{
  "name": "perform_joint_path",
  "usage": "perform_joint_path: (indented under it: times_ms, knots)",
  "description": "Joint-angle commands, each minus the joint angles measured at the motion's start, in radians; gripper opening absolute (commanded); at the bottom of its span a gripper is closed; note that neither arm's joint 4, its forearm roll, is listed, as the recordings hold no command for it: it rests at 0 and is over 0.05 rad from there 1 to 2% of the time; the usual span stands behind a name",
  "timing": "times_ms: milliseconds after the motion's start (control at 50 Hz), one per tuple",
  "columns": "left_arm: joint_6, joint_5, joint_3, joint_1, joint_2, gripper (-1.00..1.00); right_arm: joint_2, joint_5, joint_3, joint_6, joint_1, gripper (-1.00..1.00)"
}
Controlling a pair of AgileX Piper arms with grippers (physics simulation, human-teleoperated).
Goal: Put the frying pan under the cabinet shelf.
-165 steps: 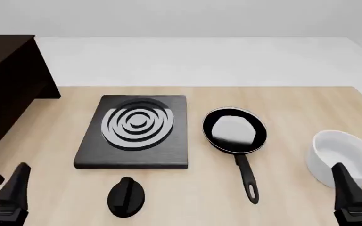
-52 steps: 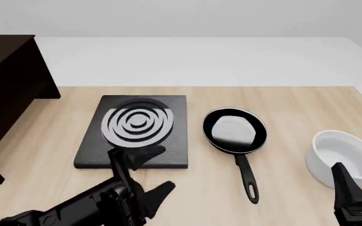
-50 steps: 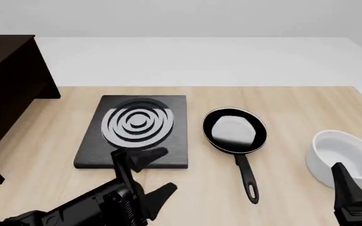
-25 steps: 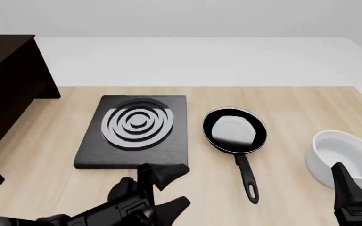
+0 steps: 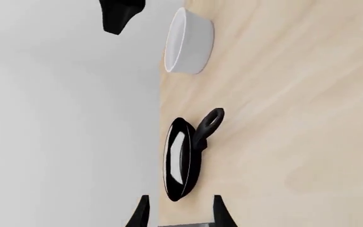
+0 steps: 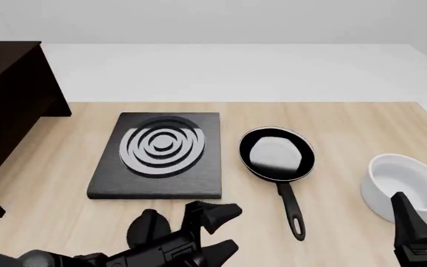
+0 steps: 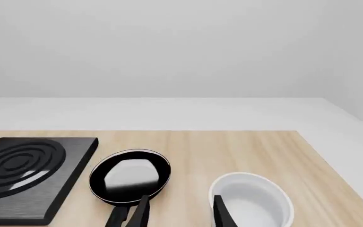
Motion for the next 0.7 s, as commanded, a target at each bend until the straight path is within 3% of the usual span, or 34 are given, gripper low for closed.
perform_joint_path:
  times_ms: [20,700]
  knots:
    - [0.024,-0.016,-0.038,-0.014,0.077,1.0,0.0,0.0,0.0,0.0,0.0,1.0]
    - [0.05,0.06,-0.213,-0.067,0.235,1.0,0.0,0.0,0.0,0.0,0.0,1.0]
